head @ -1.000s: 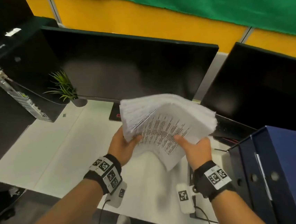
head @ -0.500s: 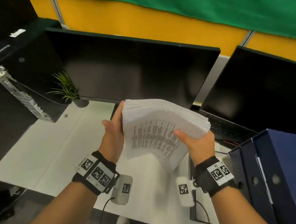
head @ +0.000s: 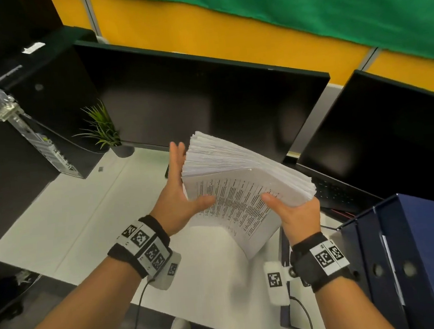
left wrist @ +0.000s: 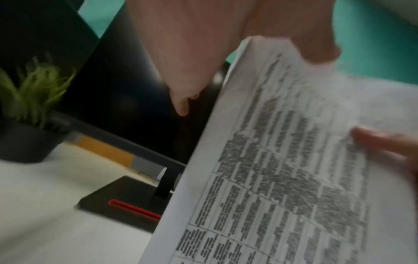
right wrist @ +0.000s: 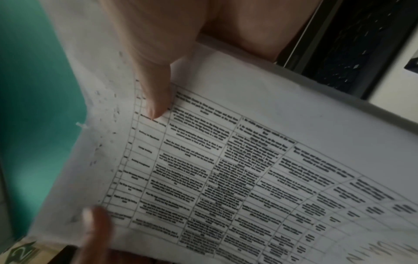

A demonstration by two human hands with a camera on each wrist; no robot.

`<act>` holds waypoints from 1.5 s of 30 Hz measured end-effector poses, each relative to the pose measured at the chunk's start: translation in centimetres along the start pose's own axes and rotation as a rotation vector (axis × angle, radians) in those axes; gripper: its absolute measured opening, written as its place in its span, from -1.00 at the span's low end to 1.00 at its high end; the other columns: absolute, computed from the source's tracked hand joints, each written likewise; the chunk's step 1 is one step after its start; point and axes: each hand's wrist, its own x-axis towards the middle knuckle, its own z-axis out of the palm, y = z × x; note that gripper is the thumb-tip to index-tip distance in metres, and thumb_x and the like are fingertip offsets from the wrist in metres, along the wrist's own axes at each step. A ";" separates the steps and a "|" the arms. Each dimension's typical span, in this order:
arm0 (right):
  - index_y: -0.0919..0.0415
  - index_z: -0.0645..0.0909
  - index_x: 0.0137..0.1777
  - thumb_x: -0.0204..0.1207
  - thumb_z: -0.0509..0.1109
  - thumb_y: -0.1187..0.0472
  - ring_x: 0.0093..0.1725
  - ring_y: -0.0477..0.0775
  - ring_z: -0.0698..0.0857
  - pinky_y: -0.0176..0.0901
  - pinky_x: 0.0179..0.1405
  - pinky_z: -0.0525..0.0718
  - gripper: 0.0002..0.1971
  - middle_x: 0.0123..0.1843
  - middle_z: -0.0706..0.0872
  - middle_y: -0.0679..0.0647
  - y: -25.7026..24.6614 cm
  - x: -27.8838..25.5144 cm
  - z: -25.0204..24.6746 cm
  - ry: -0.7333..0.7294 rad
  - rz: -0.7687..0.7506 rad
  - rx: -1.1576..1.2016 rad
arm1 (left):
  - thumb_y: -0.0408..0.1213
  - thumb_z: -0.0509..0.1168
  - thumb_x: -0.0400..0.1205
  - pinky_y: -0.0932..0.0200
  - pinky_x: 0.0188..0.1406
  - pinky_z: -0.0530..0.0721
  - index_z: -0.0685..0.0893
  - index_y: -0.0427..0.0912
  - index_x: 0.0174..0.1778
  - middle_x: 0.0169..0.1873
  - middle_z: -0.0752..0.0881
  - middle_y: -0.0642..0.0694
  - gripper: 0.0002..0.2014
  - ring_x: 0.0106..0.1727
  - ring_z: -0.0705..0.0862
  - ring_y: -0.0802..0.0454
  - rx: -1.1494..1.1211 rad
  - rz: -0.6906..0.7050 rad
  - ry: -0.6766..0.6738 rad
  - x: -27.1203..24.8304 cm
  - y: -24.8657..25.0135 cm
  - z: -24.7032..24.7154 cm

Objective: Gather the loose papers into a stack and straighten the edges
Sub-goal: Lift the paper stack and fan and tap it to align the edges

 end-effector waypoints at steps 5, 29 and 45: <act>0.08 0.69 0.11 0.37 0.55 0.49 -0.06 -0.26 0.81 -0.43 -0.20 0.73 -0.61 -0.12 0.84 -0.27 -0.7 0.5 0.0 0.006 0.028 0.008 | -0.20 0.56 0.47 -0.17 0.40 0.65 0.55 0.00 0.47 0.33 0.70 0.08 -0.38 0.37 0.66 0.06 0.141 -0.050 0.055 2.2 -1.5 -0.8; 0.04 0.68 0.17 0.65 0.24 0.05 0.01 -0.05 0.77 0.02 0.03 0.76 -0.76 -0.03 0.80 -0.11 -3.4 -0.8 0.2 0.332 -0.195 -0.048 | -0.11 0.33 0.53 0.51 -0.05 0.60 0.47 -0.08 0.35 0.09 0.57 0.12 -0.54 0.00 0.63 0.46 -0.072 0.180 0.249 1.8 2.9 2.9; 0.06 0.70 0.06 0.22 0.65 0.49 0.00 -0.06 0.83 -0.11 -0.05 0.82 -0.53 -0.04 0.86 -0.09 0.2 -1.0 -0.5 0.059 0.041 -0.010 | -0.24 0.63 0.40 -0.33 0.24 0.71 0.72 -0.14 0.27 0.12 0.84 -0.11 -0.50 0.21 0.79 -0.13 -0.088 -0.102 0.004 0.5 -0.8 0.9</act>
